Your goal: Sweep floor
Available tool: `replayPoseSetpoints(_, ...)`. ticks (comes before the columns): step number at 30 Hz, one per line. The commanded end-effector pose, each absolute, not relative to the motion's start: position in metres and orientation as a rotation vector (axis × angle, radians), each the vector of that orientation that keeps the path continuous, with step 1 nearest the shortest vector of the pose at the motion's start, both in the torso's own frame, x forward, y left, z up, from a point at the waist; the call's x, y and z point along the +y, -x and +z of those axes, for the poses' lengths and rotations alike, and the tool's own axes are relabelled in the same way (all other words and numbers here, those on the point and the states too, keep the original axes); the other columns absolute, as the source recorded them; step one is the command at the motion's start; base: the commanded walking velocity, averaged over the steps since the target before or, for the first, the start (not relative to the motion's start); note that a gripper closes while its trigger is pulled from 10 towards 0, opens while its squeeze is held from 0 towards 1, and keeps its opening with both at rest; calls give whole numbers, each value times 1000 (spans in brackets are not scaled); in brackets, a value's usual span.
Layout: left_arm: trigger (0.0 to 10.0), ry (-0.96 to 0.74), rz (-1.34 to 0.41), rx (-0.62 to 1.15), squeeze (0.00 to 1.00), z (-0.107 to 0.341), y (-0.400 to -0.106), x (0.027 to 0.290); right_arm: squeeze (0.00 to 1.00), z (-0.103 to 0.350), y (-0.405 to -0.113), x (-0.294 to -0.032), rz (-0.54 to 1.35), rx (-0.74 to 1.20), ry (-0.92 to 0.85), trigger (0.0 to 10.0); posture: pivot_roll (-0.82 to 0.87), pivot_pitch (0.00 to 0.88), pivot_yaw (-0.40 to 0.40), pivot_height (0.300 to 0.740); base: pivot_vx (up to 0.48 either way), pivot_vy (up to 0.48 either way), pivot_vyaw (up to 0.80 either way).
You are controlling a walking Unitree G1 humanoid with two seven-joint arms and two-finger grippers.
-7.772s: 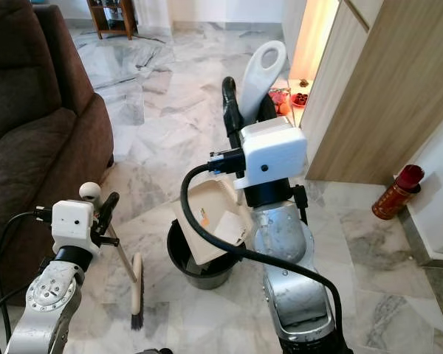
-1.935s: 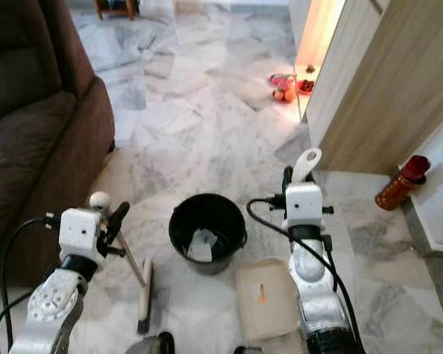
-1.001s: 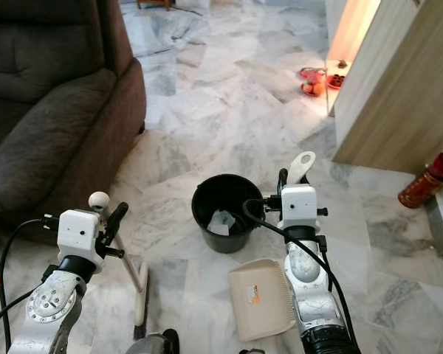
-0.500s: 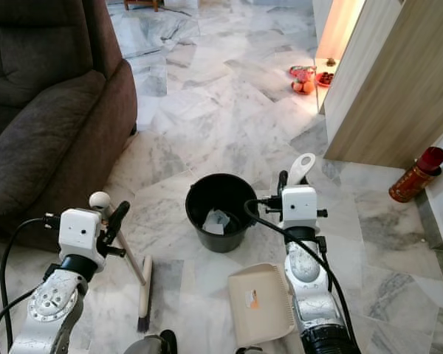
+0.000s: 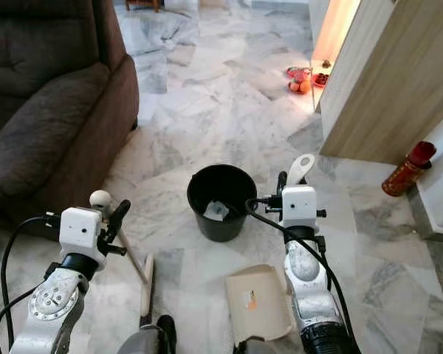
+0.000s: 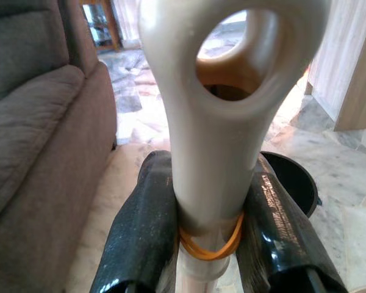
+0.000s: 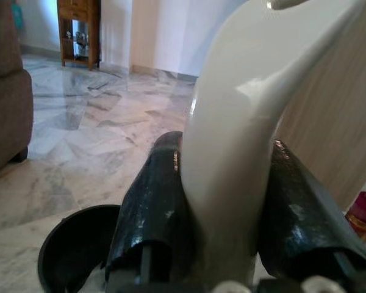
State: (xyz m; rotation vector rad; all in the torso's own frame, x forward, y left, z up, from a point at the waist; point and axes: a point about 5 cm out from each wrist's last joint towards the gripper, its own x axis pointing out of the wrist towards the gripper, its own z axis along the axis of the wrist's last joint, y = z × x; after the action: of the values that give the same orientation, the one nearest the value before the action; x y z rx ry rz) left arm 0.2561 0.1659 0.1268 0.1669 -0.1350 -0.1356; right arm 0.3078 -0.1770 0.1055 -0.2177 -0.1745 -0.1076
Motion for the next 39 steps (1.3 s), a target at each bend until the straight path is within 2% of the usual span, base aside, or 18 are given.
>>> replayPoseSetpoints(1, 10000, -174, -122, -150, 0, 128, -252, 169, 0, 111, -311, -173, -99, -201, 191, 10000, 119, 152, -7, 740, -262, 0, 0)
replayPoseSetpoints(8, 10000, -175, -116, -152, 0, 128, -253, 168, 0, 103, -313, -172, -144, -170, 124, 10000, 119, 151, -4, 740, -73, 0, 0)
replayPoseSetpoints(15, 10000, -176, -115, -162, 0, 130, -256, 170, 0, 101, -324, -158, -174, -148, 30, 10000, 120, 152, 1, 740, 0, 0, 0)
replayPoseSetpoints(19, 10000, -176, -113, -164, 0, 130, -256, 170, 0, 106, -327, -153, -158, -175, 39, 10000, 117, 154, -3, 740, 0, 0, 0)
replayPoseSetpoints(30, 10000, -171, -123, -159, 0, 128, -257, 166, 0, 95, -309, -169, -173, -165, 55, 10000, 103, 157, -3, 740, 0, 0, 0)
replayPoseSetpoints(39, 10000, -175, -120, -164, 0, 129, -258, 167, 0, 94, -311, -167, -180, -146, 39, 10000, 112, 156, -2, 740, 0, 0, -800)
